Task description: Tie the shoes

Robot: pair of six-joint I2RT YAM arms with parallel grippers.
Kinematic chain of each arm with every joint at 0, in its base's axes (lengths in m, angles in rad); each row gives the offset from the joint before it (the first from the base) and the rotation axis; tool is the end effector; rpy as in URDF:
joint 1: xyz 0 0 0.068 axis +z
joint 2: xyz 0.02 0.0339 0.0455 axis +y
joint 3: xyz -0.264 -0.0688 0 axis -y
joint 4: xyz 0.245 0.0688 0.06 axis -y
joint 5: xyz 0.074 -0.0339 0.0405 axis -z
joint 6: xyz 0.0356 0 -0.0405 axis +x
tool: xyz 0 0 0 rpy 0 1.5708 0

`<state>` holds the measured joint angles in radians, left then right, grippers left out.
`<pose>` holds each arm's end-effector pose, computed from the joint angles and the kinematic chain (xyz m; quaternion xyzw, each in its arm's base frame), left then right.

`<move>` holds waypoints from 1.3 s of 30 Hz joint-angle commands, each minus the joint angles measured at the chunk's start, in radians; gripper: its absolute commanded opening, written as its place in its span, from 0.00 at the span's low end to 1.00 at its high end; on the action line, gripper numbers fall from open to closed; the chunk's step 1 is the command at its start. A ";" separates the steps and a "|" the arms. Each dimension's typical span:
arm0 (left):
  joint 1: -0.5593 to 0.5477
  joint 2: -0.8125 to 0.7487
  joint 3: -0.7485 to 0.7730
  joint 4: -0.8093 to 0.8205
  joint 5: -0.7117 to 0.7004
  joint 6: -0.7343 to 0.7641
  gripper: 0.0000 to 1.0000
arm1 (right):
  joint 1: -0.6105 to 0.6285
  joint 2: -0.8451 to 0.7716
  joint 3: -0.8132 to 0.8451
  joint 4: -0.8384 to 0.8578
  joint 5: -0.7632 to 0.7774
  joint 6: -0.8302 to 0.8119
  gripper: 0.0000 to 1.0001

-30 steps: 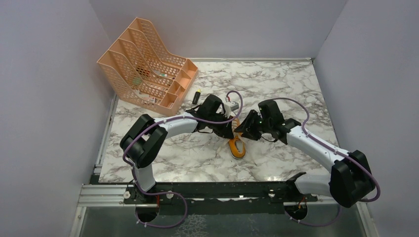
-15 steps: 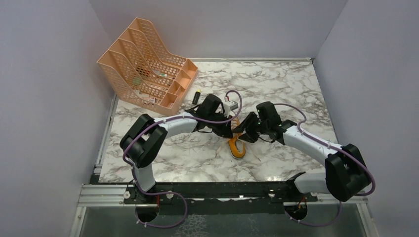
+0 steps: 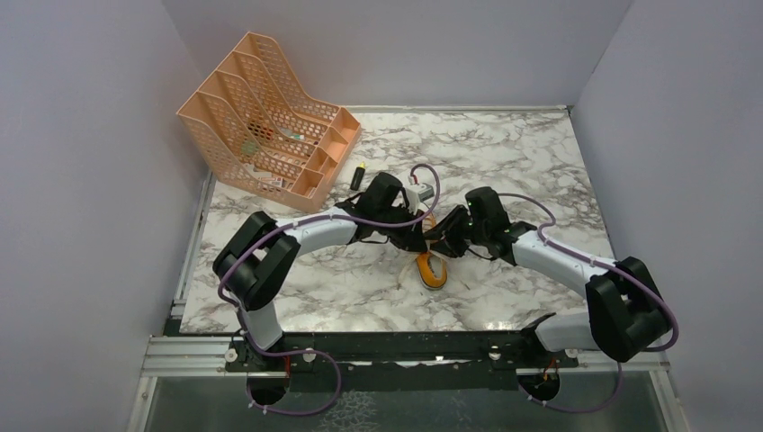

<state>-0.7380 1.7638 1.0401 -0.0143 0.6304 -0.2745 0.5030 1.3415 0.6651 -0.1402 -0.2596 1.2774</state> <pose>0.2596 -0.2645 0.1862 0.3217 0.8175 -0.4344 0.1988 0.2259 0.1347 0.1850 0.3040 0.8717 0.3595 0.1362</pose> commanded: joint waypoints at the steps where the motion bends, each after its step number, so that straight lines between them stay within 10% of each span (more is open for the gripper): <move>1: -0.007 -0.054 -0.004 0.070 0.054 -0.027 0.00 | 0.003 0.002 -0.004 0.079 0.022 0.044 0.41; 24: -0.013 0.000 0.033 0.056 0.021 -0.066 0.00 | 0.003 0.010 -0.067 0.131 0.040 0.101 0.03; 32: 0.023 -0.144 0.068 -0.125 -0.118 0.024 0.48 | 0.003 -0.051 -0.128 0.254 0.089 -0.013 0.01; 39: 0.086 -0.127 0.033 -0.078 -0.055 0.019 0.40 | 0.002 -0.095 -0.166 0.282 0.090 -0.068 0.01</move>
<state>-0.6819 1.6093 1.0893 -0.1135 0.5522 -0.2714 0.5030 1.2827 0.5285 0.0807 -0.2043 1.2564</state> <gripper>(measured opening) 0.482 0.012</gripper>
